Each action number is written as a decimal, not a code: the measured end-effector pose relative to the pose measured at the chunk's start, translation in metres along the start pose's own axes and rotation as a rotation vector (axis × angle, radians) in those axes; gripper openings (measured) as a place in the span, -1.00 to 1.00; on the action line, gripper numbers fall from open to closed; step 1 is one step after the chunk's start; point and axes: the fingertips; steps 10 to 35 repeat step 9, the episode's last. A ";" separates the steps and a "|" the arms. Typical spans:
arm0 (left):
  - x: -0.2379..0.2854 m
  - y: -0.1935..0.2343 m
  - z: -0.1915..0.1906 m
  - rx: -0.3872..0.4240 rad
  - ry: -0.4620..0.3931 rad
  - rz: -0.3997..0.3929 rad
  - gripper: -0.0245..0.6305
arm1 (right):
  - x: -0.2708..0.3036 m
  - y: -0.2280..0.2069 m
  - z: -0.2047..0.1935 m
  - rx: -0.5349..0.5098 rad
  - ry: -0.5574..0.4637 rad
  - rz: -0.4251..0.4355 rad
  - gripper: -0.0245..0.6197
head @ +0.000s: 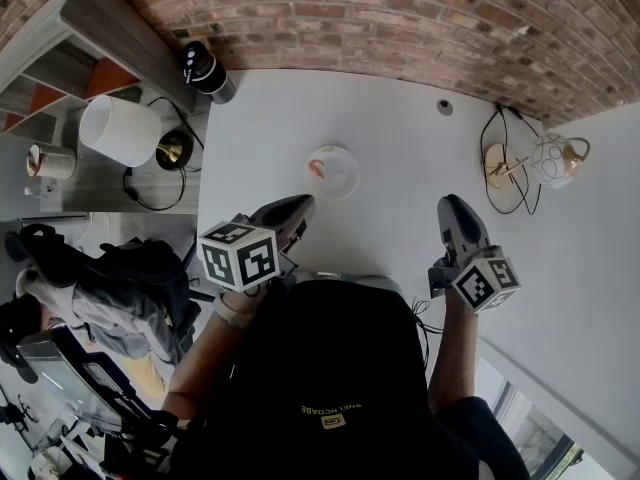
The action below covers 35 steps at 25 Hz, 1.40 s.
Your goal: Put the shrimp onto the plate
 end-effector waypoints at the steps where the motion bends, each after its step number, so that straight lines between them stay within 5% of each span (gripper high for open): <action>1: 0.000 0.000 0.000 0.000 0.000 0.001 -0.92 | 0.000 0.000 0.000 0.001 0.000 0.001 -0.76; 35: 0.000 0.001 0.003 -0.001 0.001 0.008 -0.92 | 0.003 -0.001 0.000 0.005 0.005 0.002 -0.76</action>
Point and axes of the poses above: the fingertips, and each gripper's own axes: x forward along the fingers, y to its left, z out of its top, and after that the axes turned 9 degrees about -y, right-handed
